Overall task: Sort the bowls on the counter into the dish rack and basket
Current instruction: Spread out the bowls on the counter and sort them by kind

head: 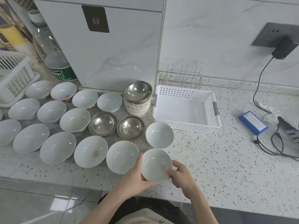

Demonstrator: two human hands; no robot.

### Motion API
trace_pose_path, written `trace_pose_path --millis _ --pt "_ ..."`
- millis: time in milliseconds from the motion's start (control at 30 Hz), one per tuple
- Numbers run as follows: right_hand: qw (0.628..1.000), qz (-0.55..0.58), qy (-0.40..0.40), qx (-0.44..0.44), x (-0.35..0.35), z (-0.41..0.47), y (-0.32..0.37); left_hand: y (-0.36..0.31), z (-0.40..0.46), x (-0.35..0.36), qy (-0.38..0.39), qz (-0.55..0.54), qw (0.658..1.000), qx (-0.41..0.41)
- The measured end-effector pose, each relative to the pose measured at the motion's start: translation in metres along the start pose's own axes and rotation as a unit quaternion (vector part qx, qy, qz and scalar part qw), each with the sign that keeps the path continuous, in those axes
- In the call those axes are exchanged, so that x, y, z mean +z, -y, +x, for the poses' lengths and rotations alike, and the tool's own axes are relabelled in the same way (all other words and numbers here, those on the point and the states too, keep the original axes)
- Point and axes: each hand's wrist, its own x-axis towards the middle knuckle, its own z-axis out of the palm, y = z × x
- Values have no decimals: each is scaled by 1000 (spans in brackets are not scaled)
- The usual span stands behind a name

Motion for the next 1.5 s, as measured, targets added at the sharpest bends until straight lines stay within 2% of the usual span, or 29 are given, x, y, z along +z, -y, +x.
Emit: trace_pose_path --millis 167,467,767,1133,1233,1367,1500 --pt "1000 -12 20 16 -2 5 0 6 6 3 22 71 997 -30" --pt "997 -47 52 20 -5 6 5 11 11 4 8 148 988 -52" --pt "996 -77 50 22 -4 4 11 15 11 6 -35 107 991 -75" --pt "992 -102 54 45 -5 8 13 16 10 9 -41 117 990 -74" --pt "992 -119 11 26 -6 11 16 15 9 7 -33 122 989 -75" --pt "987 -93 -131 -24 -8 22 24 13 8 7 -34 130 988 -70" --pt "986 -58 -150 -50 -5 35 44 13 6 6 -26 142 988 -59"
